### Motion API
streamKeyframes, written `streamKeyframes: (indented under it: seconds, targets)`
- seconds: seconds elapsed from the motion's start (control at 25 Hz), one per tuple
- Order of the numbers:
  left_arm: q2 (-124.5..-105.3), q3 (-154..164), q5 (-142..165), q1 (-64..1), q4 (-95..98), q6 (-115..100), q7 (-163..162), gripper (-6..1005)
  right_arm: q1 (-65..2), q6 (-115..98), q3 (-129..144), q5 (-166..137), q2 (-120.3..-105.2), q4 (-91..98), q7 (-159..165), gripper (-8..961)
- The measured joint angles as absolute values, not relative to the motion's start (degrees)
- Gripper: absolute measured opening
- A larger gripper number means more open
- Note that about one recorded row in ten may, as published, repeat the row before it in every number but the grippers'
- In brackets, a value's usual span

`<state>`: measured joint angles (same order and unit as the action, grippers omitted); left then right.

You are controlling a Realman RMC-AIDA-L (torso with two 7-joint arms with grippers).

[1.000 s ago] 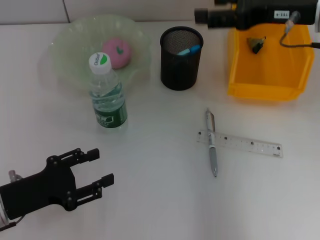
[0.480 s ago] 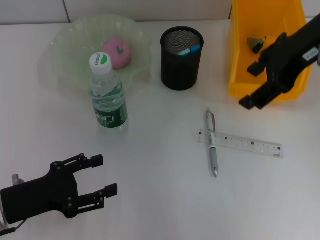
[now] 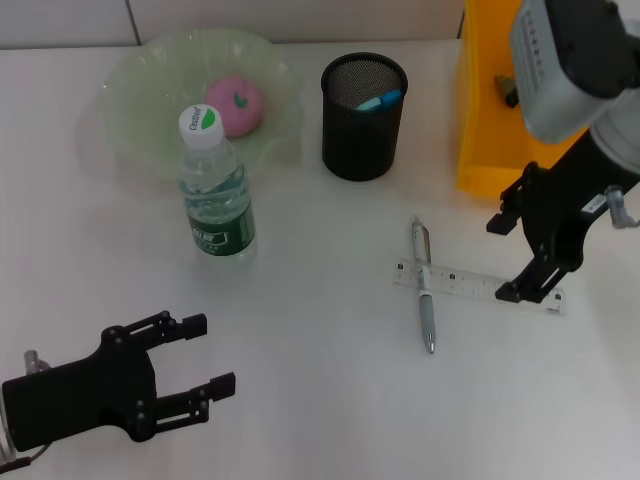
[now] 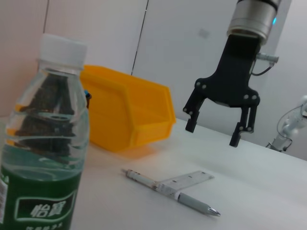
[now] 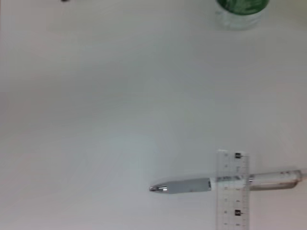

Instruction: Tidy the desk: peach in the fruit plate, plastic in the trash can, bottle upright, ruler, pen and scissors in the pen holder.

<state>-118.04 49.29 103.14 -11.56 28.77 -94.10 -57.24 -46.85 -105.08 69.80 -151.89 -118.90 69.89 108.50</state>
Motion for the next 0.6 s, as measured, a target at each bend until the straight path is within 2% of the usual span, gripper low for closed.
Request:
streamKeyframes:
  seconds: [0.6]
  targets:
    - [-118.41, 49.32, 104.23, -12.56, 28.76, -96.81, -53.18, 787, -47.03, -91.25, 71.30, -151.35, -119.18, 56.70, 102.16, 810]
